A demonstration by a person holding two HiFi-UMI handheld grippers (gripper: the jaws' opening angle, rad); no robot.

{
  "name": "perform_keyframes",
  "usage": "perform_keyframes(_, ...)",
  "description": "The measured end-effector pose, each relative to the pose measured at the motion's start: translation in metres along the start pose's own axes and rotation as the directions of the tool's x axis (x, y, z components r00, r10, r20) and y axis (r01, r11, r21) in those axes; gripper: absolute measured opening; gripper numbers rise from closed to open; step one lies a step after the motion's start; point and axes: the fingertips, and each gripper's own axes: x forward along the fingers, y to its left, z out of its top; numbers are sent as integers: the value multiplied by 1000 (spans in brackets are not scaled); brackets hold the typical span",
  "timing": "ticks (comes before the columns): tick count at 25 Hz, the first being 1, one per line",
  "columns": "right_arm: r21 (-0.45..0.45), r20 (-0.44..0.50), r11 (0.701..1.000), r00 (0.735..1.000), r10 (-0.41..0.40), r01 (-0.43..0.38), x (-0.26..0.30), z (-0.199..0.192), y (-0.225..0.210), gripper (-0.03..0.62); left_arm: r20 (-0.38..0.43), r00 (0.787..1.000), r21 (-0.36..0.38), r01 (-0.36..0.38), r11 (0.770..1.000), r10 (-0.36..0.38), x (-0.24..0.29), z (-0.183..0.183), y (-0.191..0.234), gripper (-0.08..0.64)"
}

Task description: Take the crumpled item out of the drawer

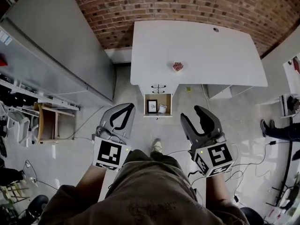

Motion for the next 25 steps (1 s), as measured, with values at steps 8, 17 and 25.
perform_keyframes(8, -3, -23, 999, 999, 37, -37, 16, -4, -7, 222, -29, 998, -29, -59, 998, 58, -1, -8, 13, 0)
perform_keyframes(17, 12, -74, 1000, 997, 12, -12, 34, -16, -10, 224, -22, 998, -19, -56, 998, 55, 9, -9, 35, 0)
perform_keyframes(25, 103, -207, 994, 976, 66, -45, 78, -60, -8, 222, -74, 997, -114, -21, 993, 13, 20, -56, 50, 0)
